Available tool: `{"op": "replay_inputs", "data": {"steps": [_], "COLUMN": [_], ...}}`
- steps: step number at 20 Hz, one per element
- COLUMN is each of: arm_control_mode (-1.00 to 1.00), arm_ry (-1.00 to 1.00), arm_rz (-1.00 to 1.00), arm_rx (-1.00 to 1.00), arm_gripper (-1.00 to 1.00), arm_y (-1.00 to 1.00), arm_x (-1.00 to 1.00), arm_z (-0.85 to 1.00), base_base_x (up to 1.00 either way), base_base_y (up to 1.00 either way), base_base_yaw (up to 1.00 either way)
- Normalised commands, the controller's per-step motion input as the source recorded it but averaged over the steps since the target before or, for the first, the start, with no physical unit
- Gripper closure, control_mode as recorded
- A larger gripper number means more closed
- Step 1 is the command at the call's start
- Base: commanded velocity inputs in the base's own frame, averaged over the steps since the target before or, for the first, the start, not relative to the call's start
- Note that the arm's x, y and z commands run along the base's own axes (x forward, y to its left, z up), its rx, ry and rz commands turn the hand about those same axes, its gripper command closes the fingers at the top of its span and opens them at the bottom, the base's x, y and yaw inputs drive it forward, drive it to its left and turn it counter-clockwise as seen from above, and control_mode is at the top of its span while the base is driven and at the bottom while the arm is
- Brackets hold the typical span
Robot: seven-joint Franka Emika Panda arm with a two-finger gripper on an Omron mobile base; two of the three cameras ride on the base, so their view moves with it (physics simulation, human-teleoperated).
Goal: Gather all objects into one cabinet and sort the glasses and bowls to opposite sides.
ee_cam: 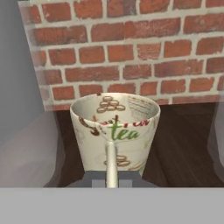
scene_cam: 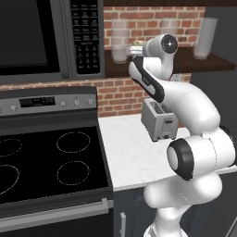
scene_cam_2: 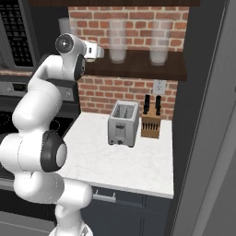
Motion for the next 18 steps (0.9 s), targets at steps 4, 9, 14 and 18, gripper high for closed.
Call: {"op": "replay_inputs", "data": {"steps": [4,9,14,18], "arm_control_mode": [-1.0,-1.0,-1.0,-1.0], "arm_ry": [-0.01,-0.06,-0.08,-0.05], "arm_rz": [0.0,0.0,0.0,0.0], "arm_rx": [0.0,0.0,0.0,0.0], "arm_gripper": [1.0,1.0,1.0,1.0], "arm_y": [0.0,-0.06,-0.04,0.0], "arm_x": [-0.03,-0.36,-0.56,-0.48], "arm_z": [0.0,0.04,0.13,0.09], "base_base_x": [0.0,0.0,0.0,0.0], "base_base_y": [0.0,0.0,0.0,0.0], "base_base_yaw": [0.0,0.0,0.0,0.0]}}
